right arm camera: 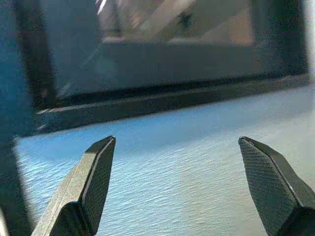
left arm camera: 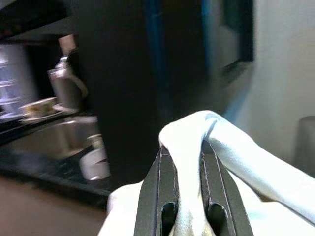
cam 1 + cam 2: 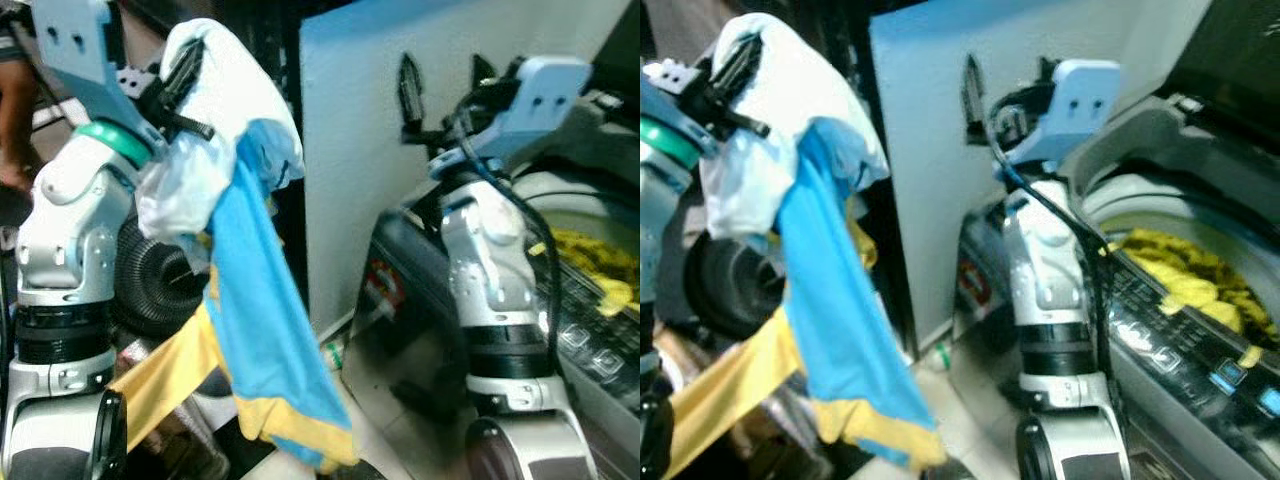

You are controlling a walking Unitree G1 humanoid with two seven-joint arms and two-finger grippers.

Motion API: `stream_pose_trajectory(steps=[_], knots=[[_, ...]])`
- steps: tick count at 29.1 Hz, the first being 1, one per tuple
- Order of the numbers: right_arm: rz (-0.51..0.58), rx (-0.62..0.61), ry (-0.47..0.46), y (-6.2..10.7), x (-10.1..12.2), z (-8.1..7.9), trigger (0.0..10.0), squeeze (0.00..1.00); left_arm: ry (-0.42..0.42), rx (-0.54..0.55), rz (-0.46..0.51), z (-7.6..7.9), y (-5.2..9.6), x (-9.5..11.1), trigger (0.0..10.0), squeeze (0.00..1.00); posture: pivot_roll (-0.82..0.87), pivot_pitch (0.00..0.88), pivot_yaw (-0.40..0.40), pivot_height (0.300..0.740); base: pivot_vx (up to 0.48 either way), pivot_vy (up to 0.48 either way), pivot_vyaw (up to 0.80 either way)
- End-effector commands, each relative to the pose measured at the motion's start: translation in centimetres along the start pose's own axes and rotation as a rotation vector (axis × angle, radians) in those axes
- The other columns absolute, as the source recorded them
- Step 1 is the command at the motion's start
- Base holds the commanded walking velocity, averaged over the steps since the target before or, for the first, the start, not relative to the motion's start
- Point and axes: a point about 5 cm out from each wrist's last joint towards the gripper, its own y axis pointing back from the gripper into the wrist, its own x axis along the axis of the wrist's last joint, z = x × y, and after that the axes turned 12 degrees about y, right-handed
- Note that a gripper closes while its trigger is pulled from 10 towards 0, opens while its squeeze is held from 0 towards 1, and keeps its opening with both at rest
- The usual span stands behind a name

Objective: Clothes washing

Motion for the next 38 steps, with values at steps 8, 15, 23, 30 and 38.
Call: stream_pose_trajectory(steps=[8, 15, 23, 30, 38], knots=[[0.015, 0.002, -0.004, -0.1, 0.4, -0.2, 10.0, 0.00, -0.015, -0.010, 0.049, 0.2, 0.0, 1.3, 10.0, 0.00, 0.09, 0.011, 0.068, 0.740, 0.000, 0.000, -0.80], [0.024, 0.002, -0.006, -0.3, 0.7, -0.2, 10.0, 0.00, -0.016, -0.011, 0.049, 0.1, 0.0, 1.2, 10.0, 0.00, 0.09, 0.007, 0.067, 0.740, 0.000, 0.000, -0.80], [0.052, -0.002, -0.001, -0.6, 1.3, -0.2, 10.0, 0.00, -0.015, -0.013, 0.050, 0.1, 0.0, 1.2, 10.0, 0.00, 0.09, 0.001, 0.067, 0.740, 0.000, 0.000, -0.80], [0.107, 0.004, 0.000, -1.1, 2.7, -0.5, 10.0, 0.00, -0.013, -0.011, 0.056, 0.2, 0.0, 1.3, 10.0, 0.00, 0.09, 0.000, 0.064, 0.740, 0.000, 0.000, -0.80], [0.195, -0.004, -0.018, -1.5, 4.7, -0.6, 10.0, 0.00, -0.010, -0.008, 0.059, 0.3, 0.0, 1.3, 10.0, 0.00, 0.09, 0.006, 0.062, 0.740, 0.000, 0.000, -0.80]])
